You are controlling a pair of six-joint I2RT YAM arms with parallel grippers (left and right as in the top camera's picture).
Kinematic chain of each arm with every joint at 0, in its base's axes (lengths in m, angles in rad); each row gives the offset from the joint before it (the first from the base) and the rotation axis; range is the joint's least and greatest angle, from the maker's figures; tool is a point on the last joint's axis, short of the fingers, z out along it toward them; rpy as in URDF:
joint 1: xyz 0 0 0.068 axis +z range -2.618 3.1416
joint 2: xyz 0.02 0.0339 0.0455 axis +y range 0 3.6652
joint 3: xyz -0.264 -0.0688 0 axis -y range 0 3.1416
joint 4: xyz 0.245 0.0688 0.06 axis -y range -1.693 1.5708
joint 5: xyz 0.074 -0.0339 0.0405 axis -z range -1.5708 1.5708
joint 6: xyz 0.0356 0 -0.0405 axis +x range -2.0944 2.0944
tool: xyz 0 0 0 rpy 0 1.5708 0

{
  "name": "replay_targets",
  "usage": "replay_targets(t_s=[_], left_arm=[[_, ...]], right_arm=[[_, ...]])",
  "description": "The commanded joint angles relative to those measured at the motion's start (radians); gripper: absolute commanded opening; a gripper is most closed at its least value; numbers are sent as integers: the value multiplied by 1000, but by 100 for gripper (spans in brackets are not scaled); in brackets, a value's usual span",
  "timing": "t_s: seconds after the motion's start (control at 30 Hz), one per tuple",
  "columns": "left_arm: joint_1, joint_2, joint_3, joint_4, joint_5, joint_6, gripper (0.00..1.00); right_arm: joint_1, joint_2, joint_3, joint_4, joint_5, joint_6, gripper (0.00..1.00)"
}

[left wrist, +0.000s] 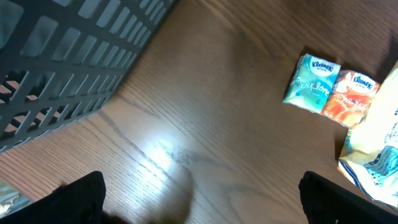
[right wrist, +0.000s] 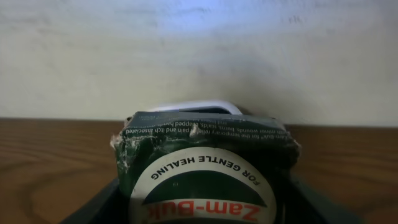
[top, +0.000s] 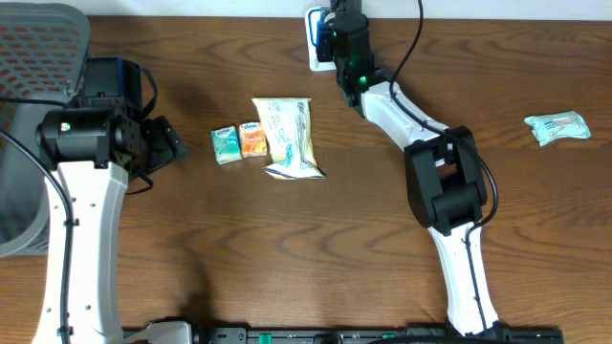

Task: Scan the item barcode
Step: 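Carry the Zam-Buk tin to the far right and drop it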

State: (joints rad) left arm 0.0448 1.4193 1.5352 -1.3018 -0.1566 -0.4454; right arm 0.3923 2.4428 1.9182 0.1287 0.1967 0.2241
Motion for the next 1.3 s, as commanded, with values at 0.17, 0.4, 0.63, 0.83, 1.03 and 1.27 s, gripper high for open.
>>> replay_targets(t_s=[0.17,0.4,0.63,0.83,1.03,1.27], left_arm=[[5,5,0,-3,-10,-9,98],[5,5,0,-3,-10,-9,98],[5,5,0,-3,-10,-9,98],[5,5,0,-3,-10,-9,98],[5,5,0,-3,-10,-9,98],[5,5,0,-3,-10,-9,98]], right_arm=[[-129,-233,20,-199,38,14,36],[-291,-341,20,-509,71,14,36],[-459,-336,16,-753,138,14,33],[-581,-302,14,-830,137,14,43],[-666,-262,13,-888,135,14,56],[-725,-231,13,-939,134,26,61]])
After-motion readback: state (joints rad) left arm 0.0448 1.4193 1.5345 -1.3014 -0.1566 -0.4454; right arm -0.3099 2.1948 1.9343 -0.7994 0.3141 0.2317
